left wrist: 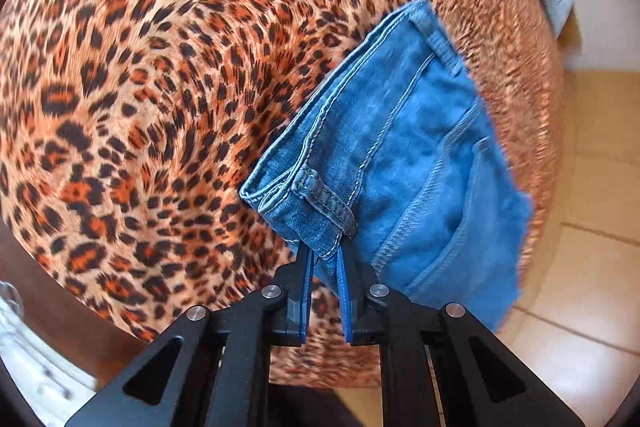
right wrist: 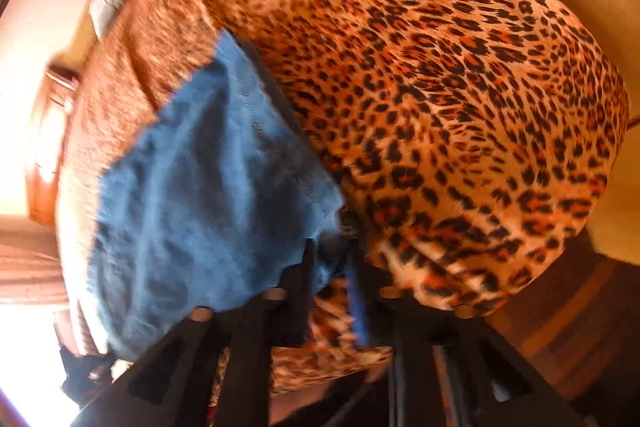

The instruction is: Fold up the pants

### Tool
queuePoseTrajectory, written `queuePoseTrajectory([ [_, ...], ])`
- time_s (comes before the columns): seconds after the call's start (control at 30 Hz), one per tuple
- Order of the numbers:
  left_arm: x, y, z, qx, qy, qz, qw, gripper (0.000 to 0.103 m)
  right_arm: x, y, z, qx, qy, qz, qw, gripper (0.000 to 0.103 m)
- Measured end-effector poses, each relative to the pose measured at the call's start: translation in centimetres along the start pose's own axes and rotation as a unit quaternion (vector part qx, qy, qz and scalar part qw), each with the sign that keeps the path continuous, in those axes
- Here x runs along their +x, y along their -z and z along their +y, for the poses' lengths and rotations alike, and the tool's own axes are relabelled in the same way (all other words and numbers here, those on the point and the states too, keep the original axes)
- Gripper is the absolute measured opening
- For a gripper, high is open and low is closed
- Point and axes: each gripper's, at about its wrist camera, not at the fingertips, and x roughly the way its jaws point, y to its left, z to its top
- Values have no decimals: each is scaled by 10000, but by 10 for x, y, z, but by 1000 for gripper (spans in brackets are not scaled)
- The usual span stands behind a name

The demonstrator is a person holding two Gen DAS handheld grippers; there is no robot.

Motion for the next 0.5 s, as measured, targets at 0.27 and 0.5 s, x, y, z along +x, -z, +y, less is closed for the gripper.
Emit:
queuePoseTrajectory([
  [0.27,4,-9,-7,97,-3,97,9999,12,14,13,1,530,-641,108,9965,65],
  [0.5,21,0,-4,560,-668,227,9959,17,5,-1,17,112,-114,-62,9999,21],
])
